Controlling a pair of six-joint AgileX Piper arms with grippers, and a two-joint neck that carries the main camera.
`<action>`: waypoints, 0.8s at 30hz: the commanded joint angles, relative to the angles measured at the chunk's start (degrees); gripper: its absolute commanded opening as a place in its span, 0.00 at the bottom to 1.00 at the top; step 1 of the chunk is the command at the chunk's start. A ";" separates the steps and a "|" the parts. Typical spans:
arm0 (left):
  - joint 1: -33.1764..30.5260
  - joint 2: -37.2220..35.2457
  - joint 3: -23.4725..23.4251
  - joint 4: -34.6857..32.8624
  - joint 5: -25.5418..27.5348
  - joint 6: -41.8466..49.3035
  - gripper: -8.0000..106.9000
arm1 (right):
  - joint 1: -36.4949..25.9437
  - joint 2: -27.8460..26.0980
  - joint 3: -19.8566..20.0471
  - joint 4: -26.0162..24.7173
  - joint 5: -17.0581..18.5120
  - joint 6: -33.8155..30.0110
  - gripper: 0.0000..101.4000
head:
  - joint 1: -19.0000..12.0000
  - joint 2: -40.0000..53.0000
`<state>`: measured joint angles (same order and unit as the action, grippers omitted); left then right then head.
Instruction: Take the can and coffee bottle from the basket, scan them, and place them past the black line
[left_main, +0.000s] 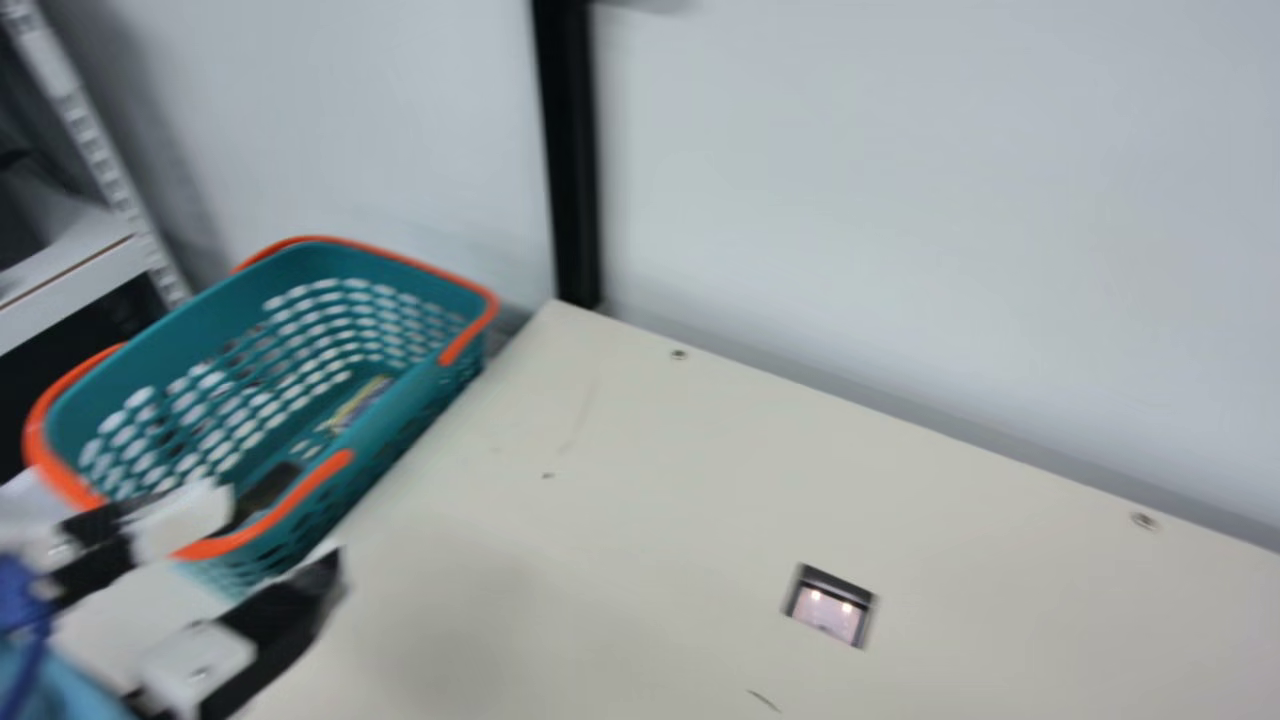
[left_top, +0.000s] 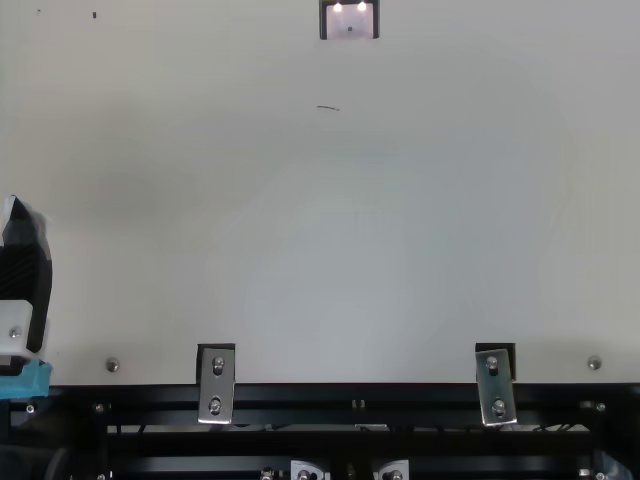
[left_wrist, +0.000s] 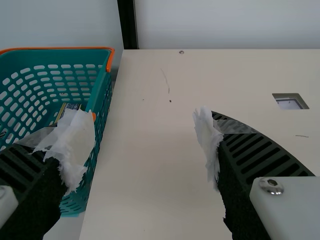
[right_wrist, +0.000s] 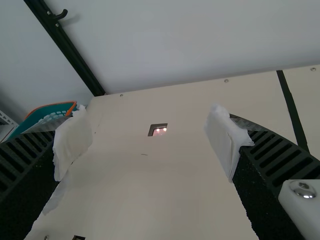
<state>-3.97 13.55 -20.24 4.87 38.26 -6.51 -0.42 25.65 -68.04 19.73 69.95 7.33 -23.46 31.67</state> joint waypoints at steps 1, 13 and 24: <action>0.00 0.00 0.00 0.00 0.00 0.00 0.85 | 0.00 0.00 0.00 0.00 0.00 0.00 1.00 | -1.52 4.44; 0.00 0.00 0.00 0.00 0.00 0.00 0.85 | 0.00 0.00 0.00 0.00 0.00 0.00 1.00 | -1.53 10.78; 1.47 4.41 -3.19 0.40 -2.72 -1.81 0.85 | 0.00 0.00 0.00 0.00 0.00 0.00 1.00 | -1.53 10.78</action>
<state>-2.88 15.90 -22.06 4.76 36.63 -7.82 -0.42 25.65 -68.04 19.73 69.95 7.33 -23.46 41.64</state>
